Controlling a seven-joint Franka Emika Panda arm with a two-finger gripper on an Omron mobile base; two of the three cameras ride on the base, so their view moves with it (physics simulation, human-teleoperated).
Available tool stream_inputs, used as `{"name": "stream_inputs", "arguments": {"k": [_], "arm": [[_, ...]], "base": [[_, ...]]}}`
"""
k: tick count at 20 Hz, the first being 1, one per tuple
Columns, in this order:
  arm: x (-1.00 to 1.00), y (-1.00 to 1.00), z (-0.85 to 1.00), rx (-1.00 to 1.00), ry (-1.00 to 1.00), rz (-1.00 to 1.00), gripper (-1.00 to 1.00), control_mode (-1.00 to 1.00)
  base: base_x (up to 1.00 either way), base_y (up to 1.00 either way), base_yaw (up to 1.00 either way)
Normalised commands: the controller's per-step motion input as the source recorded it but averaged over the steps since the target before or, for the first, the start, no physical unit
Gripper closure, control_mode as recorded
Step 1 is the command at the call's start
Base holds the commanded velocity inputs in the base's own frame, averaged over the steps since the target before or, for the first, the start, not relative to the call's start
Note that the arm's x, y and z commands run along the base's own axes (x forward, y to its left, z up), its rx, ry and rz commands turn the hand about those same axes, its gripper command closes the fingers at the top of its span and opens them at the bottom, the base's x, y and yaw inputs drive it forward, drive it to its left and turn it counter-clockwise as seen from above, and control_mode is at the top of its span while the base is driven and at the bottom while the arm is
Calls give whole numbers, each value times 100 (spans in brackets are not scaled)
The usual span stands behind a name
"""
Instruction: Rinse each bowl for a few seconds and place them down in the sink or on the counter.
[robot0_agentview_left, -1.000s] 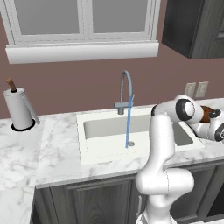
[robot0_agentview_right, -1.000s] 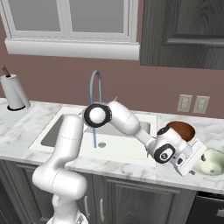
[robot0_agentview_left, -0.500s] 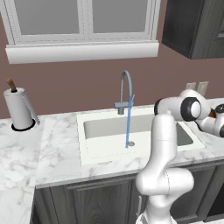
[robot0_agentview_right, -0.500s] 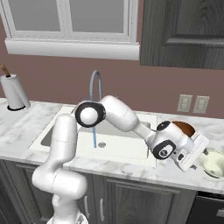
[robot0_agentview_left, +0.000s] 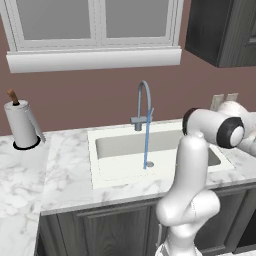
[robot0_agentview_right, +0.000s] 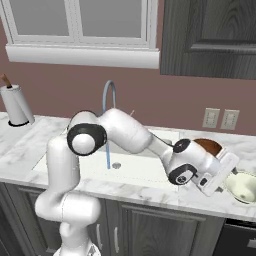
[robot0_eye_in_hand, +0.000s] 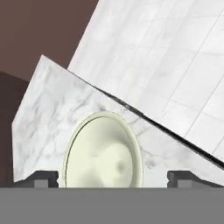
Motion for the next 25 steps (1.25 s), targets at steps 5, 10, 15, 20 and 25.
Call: {"name": "stream_inputs", "arguments": {"k": [5,10,15,20,25], "arm": [[-42,41,50,0,-10,0,-100,-100],[-43,47,67,0,-4,0,-100,-100],[-23,44,94,0,0,0,-100,-100],[-30,23,100,0,0,0,-100,-100],[-44,15,100,0,0,0,-100,-100]], "base": [[0,0,0],[0,0,0],[0,0,0],[0,0,0],[0,0,0]]}}
